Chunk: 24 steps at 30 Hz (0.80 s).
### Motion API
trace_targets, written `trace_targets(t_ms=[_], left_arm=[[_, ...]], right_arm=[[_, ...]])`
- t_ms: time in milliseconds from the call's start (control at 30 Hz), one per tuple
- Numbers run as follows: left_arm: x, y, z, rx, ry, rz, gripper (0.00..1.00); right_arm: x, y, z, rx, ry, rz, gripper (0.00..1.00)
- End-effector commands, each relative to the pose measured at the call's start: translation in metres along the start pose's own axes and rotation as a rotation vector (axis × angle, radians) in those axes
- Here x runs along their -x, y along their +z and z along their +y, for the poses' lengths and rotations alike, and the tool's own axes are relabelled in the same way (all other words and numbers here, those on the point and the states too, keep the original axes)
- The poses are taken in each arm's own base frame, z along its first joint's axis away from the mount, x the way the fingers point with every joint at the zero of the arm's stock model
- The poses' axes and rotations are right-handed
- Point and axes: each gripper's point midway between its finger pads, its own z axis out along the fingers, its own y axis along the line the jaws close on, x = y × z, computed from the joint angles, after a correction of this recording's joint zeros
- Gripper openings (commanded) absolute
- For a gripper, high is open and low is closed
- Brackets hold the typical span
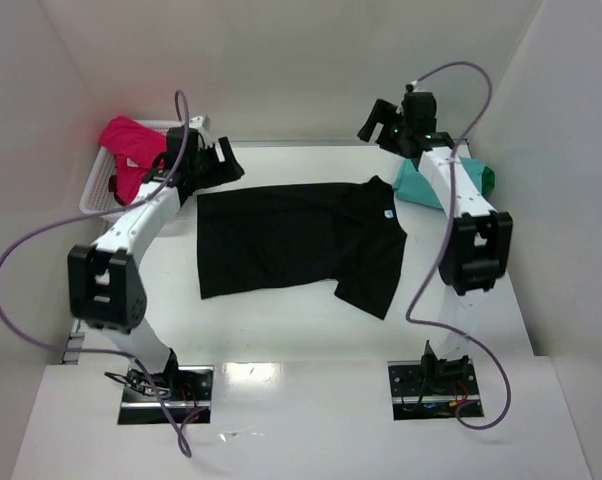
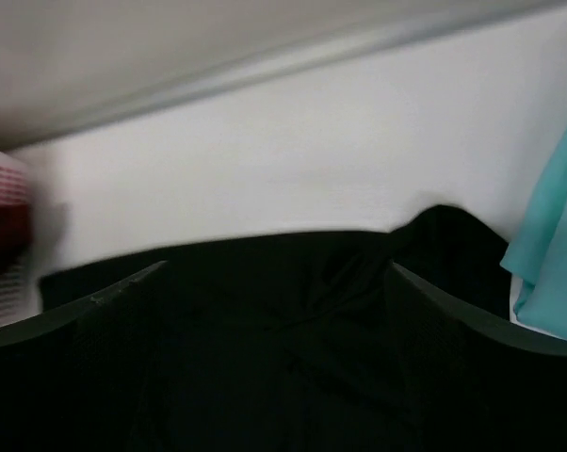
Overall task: Fold and stack the t-shirts
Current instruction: Fold the flattened tshirt in 1/3 of the way, then grap the side of the flattened tshirt closest away from the robot with both arms
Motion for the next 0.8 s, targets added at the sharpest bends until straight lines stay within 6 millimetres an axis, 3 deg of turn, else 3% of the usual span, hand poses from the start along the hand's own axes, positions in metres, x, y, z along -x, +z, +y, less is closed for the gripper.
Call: trace_targets(t_ms=[0,133,167,233,367,533,767], left_arm=[[-0.026,-0.042,-0.014,-0.034,-0.018,-0.033,0.90],[-0.063,-0.068,0.003,0.019,-0.054,0.002,0.98],[-0.071,-0.077,0.007,0.028,-0.054,-0.001,0.99],[-0.077,-0.091,0.014,0.053,-0.063,-0.025,0.99],[-0.084,-0.110,0.014,0.041,-0.061,-0.048,0.99],[-0.093,-0.109,0.010,0.008,-0.081,-0.030,0.99],[-0.102,-0.101,0.005,-0.031,-0.084,0.017,0.99]], right_arm=[[0.010,-0.046,0.009,0.030,-0.029,-0.113,1.00],[-0.027,-0.063,0.000,0.045,0.032,-0.084,1.00],[-0.045,-0.068,-0.006,0.044,0.050,-0.057,1.00],[-0.063,-0.081,-0.011,0.047,0.077,-0.048,1.00],[-0.079,-0.108,-0.026,-0.002,0.107,-0.075,1.00],[-0.093,-0.122,-0.032,-0.007,0.145,-0.086,1.00],[-0.088,-0.141,-0.031,-0.002,0.176,-0.120,1.00]])
